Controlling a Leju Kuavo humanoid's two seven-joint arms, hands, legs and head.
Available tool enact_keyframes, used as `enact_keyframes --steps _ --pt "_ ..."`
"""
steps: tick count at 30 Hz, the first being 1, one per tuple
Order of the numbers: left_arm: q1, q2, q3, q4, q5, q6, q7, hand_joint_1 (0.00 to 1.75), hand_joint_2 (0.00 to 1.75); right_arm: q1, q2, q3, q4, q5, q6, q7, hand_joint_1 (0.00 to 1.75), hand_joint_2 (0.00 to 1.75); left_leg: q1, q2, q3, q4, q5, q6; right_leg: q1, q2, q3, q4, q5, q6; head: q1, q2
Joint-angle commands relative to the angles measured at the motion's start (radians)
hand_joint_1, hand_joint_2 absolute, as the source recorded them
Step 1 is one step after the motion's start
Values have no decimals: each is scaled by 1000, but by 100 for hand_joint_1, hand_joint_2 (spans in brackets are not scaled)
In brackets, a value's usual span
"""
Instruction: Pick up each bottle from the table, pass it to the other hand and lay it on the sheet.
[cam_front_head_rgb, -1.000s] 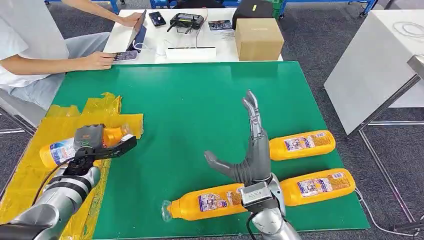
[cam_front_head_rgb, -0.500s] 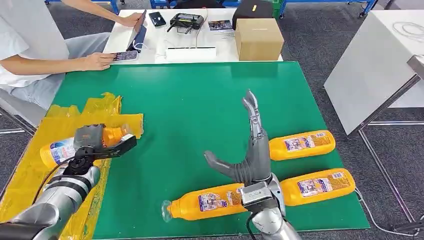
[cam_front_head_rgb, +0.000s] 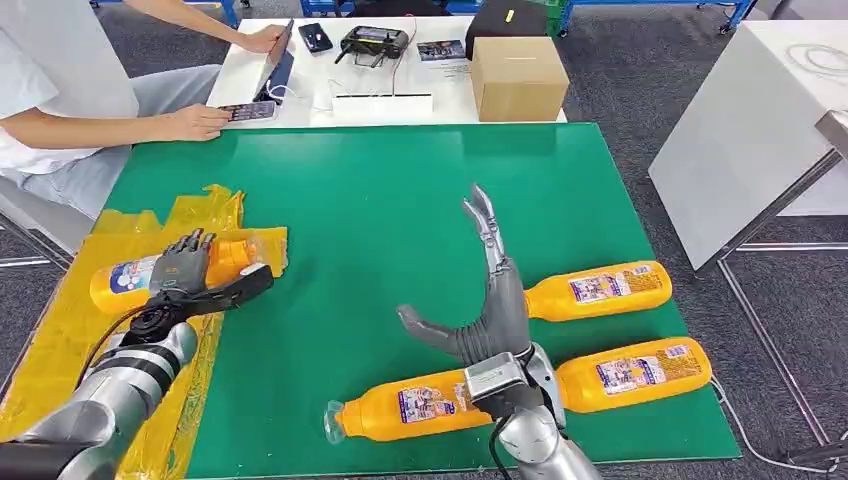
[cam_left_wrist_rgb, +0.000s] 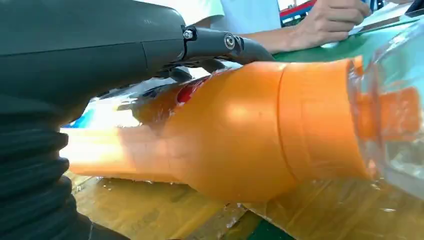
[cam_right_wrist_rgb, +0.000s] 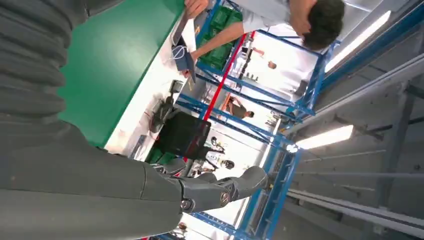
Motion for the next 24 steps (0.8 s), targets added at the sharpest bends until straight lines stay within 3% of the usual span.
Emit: enact_keyframes --steps 1,9,19,24 --pt "-15 -26 46 6 75 21 -74 0 175 -43 -11 12 71 2 3 -4 0 175 2 1 4 0 -2 -1 2 1 4 -2 0 -2 0 0" --pt "69 -47 48 -180 260 0 -235 0 175 -24 -15 3 62 12 5 -2 0 175 0 0 1 -1 0 0 0 0 1 -1 0 0 0 0" --pt "126 -37 -11 -317 353 -20 -251 0 175 -14 -17 -2 55 26 7 2 0 175 1 0 2 0 -1 0 1 0 2 -1 0 -1 0 0" --pt "234 -12 -103 -585 457 -112 -260 0 175 7 -32 -18 42 58 14 19 0 175 1 0 2 0 -2 0 1 0 3 -2 -1 -1 0 0"
